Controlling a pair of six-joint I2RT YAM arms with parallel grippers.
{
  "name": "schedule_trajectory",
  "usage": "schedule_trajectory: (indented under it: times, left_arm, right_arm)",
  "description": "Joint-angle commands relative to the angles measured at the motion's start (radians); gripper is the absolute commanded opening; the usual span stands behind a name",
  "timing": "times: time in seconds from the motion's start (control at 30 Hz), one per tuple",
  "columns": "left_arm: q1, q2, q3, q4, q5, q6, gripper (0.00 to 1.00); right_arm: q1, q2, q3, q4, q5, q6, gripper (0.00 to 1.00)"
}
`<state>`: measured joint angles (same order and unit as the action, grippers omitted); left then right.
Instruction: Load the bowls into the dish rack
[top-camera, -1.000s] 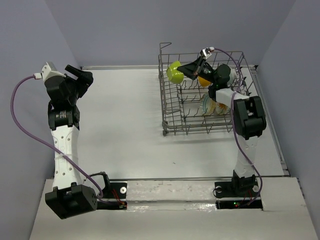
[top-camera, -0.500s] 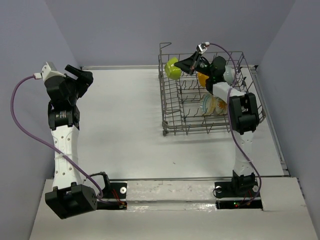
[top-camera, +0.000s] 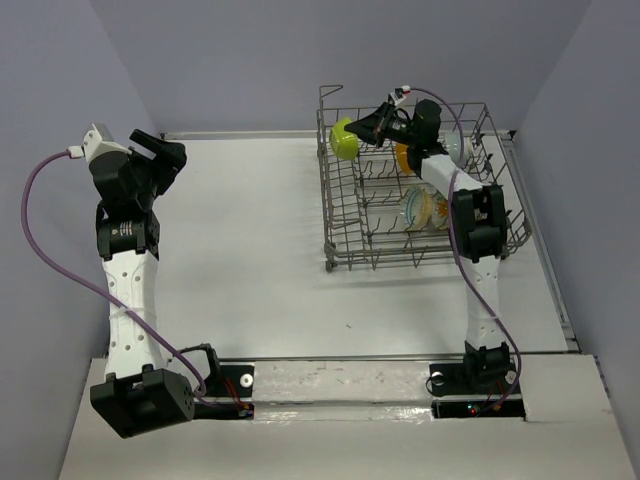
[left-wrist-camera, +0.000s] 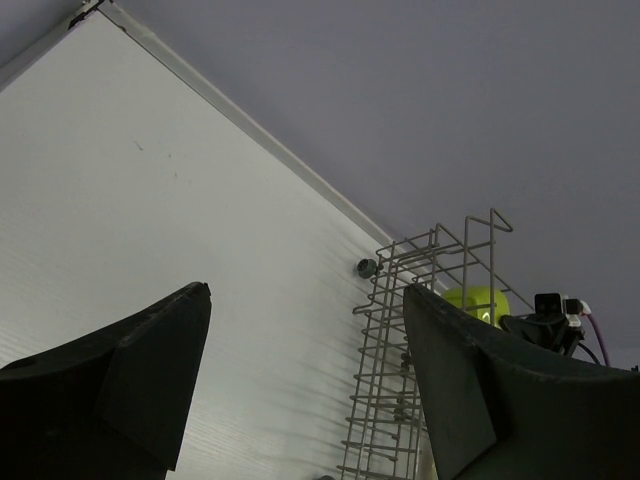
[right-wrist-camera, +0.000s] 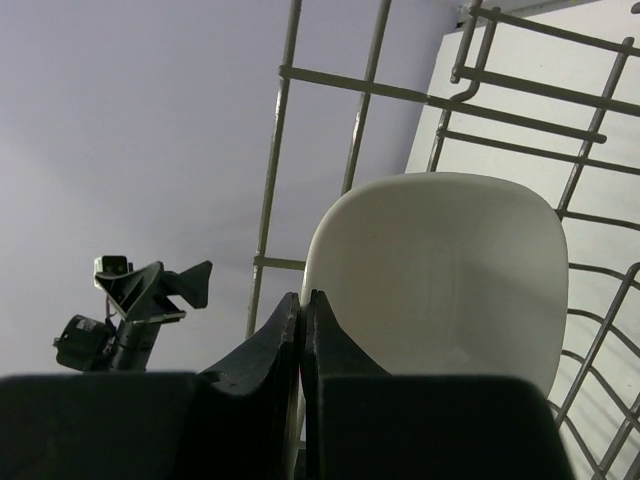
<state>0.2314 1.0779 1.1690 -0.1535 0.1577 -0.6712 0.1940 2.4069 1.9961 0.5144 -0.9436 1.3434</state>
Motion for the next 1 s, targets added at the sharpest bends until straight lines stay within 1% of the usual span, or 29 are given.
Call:
schedule_trajectory:
  times: [0.0, 0.13, 0.33, 0.37, 0.4, 0.47, 0.73, 0.97]
  left_arm:
    - [0.006, -0.019, 0.0, 0.04, 0.017, -0.002, 0.86]
    - [0.008, -0.022, 0.001, 0.038, 0.016, -0.002, 0.86]
    - [0.006, -0.022, 0.003, 0.04, 0.022, -0.004, 0.86]
    - [0.008, -0.021, 0.003, 0.039, 0.023, -0.005, 0.86]
    - [0.008, -0.021, 0.004, 0.038, 0.023, -0.005, 0.86]
    - [0.008, -0.022, 0.003, 0.038, 0.023, -0.004, 0.86]
    - [0.006, -0.026, 0.0, 0.04, 0.026, -0.004, 0.86]
    - [0.006, -0.027, 0.0, 0.037, 0.026, -0.002, 0.87]
  right_arm:
    - [0.004, 0.024, 0.082, -0.031, -0.034, 0.025, 0.01]
    - [0.004, 0.035, 0.092, -0.069, -0.024, 0.01, 0.01]
    - [0.004, 0.017, 0.121, -0.256, 0.017, -0.142, 0.01]
    - [0.004, 0.015, 0.13, -0.289, 0.023, -0.191, 0.01]
    - [0.013, 0.012, 0.142, -0.35, 0.037, -0.214, 0.01]
    - [0.013, 0.006, 0.139, -0.39, 0.043, -0.256, 0.01]
    - [0.053, 0.011, 0.101, -0.416, 0.043, -0.288, 0.01]
    - [0.053, 0.015, 0.098, -0.462, 0.071, -0.332, 0.01]
